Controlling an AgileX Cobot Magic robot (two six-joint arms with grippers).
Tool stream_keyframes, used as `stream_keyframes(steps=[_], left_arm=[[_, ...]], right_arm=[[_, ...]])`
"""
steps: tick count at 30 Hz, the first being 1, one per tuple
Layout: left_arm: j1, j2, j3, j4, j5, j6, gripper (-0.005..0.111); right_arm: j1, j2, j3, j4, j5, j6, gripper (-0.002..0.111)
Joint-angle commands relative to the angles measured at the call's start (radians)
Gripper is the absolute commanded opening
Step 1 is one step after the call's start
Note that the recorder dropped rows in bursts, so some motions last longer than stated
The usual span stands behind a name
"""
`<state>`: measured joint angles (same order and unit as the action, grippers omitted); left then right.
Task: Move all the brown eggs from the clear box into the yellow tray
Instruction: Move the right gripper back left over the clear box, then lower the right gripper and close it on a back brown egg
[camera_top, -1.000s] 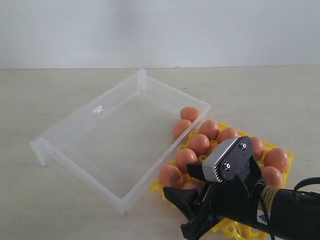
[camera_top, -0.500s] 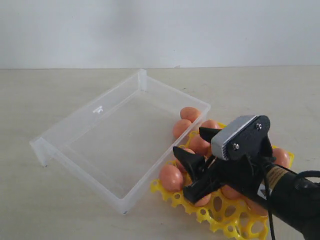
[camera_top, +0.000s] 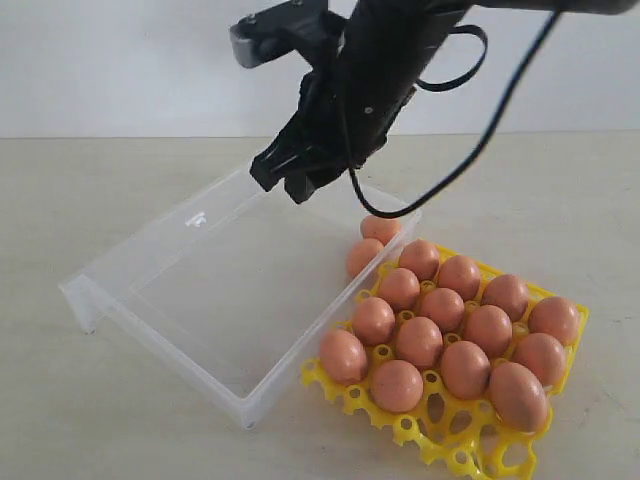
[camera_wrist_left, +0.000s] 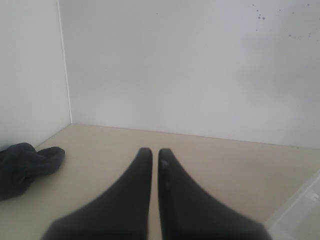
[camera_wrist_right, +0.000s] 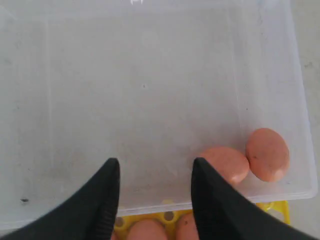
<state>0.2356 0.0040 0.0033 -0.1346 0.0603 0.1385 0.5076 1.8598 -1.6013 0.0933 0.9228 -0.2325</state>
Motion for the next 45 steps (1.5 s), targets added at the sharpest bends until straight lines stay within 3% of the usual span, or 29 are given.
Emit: stream_keyframes(steps=[1, 6, 13, 18, 33, 45], left_arm=[[-0.001, -0.004, -0.003, 0.0, -0.007, 0.002, 0.004], [-0.001, -0.004, -0.003, 0.0, -0.007, 0.002, 0.004], [-0.001, -0.004, -0.003, 0.0, -0.007, 0.002, 0.004], [-0.001, -0.004, -0.003, 0.0, -0.009, 0.002, 0.004], [-0.001, -0.004, -0.003, 0.0, -0.008, 0.002, 0.004], [-0.001, -0.004, -0.003, 0.0, -0.008, 0.002, 0.004]], right_arm=[[-0.009, 0.221, -0.229, -0.093, 0.177, 0.088, 0.038], [-0.009, 0.367, -0.286, -0.163, 0.215, 0.107, 0.038], [-0.009, 0.385, -0.286, -0.341, 0.234, 0.198, 0.038], [-0.009, 0.387, -0.286, -0.429, 0.119, 0.24, 0.038], [-0.009, 0.394, -0.283, -0.499, 0.085, 0.311, 0.038], [-0.009, 0.456, -0.283, -0.59, 0.158, 0.309, 0.038]])
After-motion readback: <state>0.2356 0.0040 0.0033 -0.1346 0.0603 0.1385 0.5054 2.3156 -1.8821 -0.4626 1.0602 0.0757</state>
